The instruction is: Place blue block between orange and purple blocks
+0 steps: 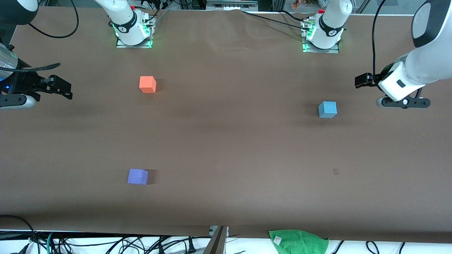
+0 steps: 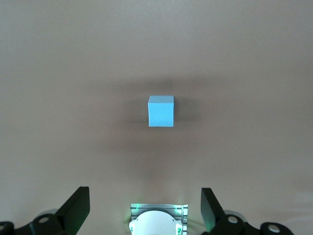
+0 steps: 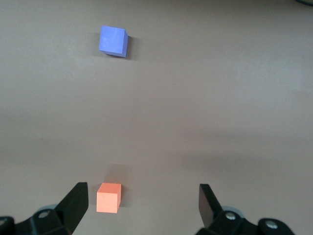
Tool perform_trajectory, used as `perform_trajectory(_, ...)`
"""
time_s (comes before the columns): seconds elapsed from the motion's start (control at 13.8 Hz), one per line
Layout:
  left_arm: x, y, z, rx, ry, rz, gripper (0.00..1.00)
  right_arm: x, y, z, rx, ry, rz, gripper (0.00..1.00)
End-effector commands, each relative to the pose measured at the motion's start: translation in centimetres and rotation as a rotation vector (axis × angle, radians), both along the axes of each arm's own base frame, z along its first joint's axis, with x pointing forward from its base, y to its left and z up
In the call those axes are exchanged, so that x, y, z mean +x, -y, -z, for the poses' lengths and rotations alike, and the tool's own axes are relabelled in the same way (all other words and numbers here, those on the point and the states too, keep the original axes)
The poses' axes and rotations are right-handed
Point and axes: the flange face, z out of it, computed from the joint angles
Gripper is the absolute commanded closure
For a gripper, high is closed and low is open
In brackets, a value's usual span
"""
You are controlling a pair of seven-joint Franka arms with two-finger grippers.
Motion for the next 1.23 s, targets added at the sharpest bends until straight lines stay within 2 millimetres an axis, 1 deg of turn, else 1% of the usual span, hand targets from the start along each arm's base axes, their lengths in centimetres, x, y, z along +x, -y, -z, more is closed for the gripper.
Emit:
perform_trajectory(0.0, -0.8, 0.6, 4.7, -0.026, 0.039, 0.027, 0.00, -0.1, 0.0, -0.4, -0.002, 0.007, -0.008, 0.00)
perform_trajectory(0.22, -2.3, 1.0, 11.0, -0.030, 0.112, 0.039, 0.00, -0.1, 0.2, -0.4, -0.003, 0.007, -0.008, 0.00)
perform_trajectory(0.29, -2.6, 1.1, 12.8, -0.032, 0.141, 0.042, 0.00, -0.1, 0.1, -0.4, -0.002, 0.007, -0.009, 0.00)
perform_trajectory(0.36, -2.9, 1.1, 14.9, -0.034, 0.158, 0.045, 0.00, -0.1, 0.2, -0.5, -0.003, 0.008, -0.008, 0.00)
perform_trajectory(0.44, -3.3, 1.0, 17.6, -0.036, 0.173, 0.049, 0.00, -0.1, 0.2, -0.5, -0.003, 0.008, -0.008, 0.00)
perform_trajectory(0.51, -3.5, 0.9, 19.4, -0.016, 0.192, 0.080, 0.00, -0.1, 0.2, -0.4, -0.003, 0.007, -0.006, 0.00)
perform_trajectory(0.58, -3.5, 0.8, 20.8, 0.001, 0.190, 0.106, 0.00, -0.1, 0.3, -0.5, -0.003, 0.008, -0.003, 0.00)
perform_trajectory(0.73, -3.5, 0.3, 22.7, 0.000, 0.161, 0.099, 0.00, -0.1, 0.4, -0.4, -0.003, 0.007, -0.006, 0.00)
perform_trajectory(1.02, -4.6, 0.4, 26.6, -0.008, 0.148, 0.110, 0.00, -0.1, 0.5, -0.4, -0.001, 0.006, -0.004, 0.00)
perform_trajectory(1.16, -5.0, 0.3, 28.0, 0.000, 0.155, 0.133, 0.00, 0.0, 0.5, -0.4, -0.001, 0.008, -0.006, 0.00)
